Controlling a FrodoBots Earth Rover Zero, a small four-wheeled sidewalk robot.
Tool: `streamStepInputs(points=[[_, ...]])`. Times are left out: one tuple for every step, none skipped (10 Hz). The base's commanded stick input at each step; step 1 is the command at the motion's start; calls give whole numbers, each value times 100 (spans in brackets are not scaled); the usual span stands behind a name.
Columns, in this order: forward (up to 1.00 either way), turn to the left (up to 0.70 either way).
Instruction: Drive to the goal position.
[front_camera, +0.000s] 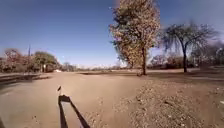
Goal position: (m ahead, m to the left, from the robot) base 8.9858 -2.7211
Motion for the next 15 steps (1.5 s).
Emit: streamStepInputs(points=[[50,0],[50,0],[50,0],[50,0],[50,0],[50,0],[50,0],[50,0],[50,0],[50,0],[50,0],[50,0],[50,0],[50,0],[50,0]])
